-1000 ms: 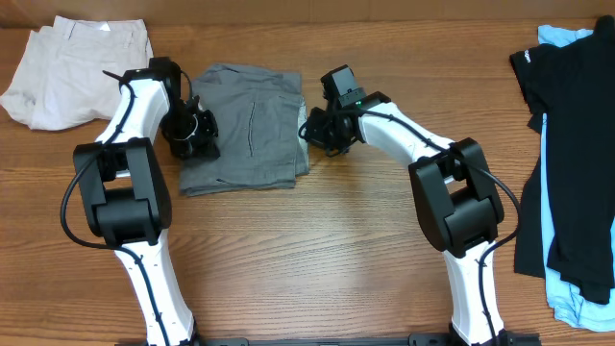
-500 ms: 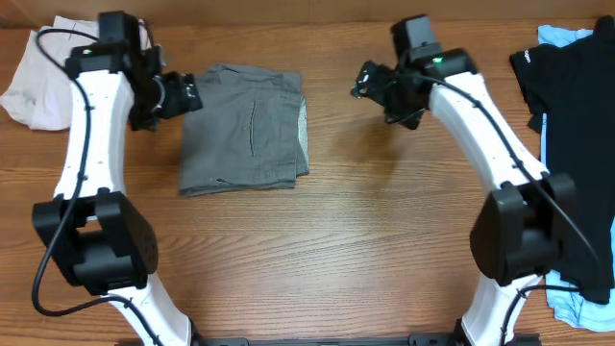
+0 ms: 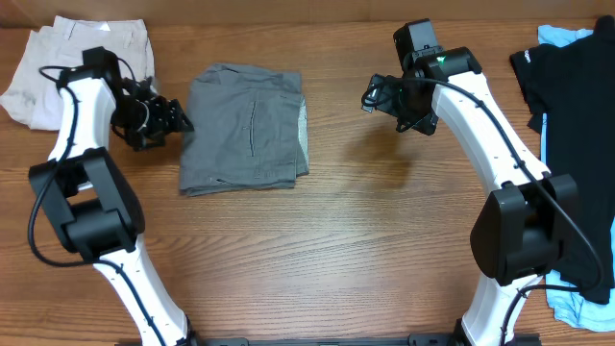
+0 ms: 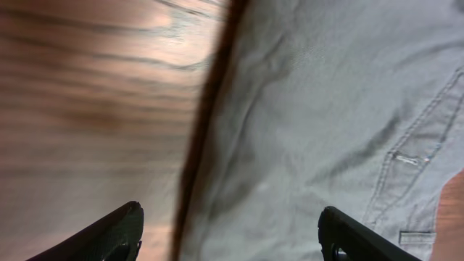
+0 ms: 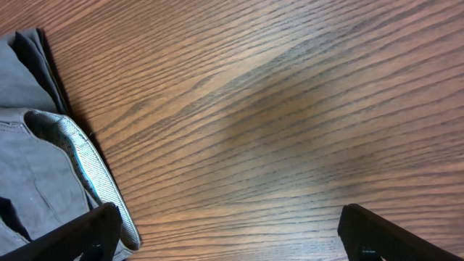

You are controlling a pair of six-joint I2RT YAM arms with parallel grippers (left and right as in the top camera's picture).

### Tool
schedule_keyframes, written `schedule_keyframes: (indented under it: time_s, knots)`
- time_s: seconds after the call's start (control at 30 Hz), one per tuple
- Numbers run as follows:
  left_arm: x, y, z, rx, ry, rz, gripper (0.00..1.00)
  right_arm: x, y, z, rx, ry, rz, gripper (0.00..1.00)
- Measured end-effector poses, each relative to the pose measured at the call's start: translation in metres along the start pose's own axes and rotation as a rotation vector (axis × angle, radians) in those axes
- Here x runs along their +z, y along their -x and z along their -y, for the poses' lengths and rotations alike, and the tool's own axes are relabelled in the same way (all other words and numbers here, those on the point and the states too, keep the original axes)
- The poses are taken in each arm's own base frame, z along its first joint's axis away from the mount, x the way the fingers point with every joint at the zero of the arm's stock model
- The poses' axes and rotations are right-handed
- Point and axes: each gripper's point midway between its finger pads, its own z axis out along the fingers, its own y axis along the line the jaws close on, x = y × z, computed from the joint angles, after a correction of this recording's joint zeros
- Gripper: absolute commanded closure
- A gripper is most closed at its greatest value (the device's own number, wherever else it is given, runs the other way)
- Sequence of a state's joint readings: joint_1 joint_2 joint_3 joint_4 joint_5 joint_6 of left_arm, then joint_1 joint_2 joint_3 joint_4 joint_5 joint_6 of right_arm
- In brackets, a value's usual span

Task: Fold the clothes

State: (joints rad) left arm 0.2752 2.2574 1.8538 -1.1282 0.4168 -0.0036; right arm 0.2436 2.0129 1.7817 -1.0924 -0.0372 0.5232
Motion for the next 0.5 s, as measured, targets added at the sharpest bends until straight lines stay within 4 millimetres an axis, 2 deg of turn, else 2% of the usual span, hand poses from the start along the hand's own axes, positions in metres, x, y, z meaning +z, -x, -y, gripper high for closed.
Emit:
schedule_keyframes:
  time_s: [0.13,0.33,0.5]
  knots:
    - [0.014,0.004,0.004,0.031,-0.025,-0.002,0.14,0.000,0.000,0.001,-0.001,-0.004,0.001,0.00]
    - [0.021,0.017,0.003,0.067,-0.034,0.039,0.13,0.000,-0.001,0.002,0.000,-0.008,-0.005,0.00]
    - [0.031,0.018,0.002,0.070,-0.048,0.031,0.13,0.000,-0.001,0.002,0.000,-0.009,-0.005,0.00]
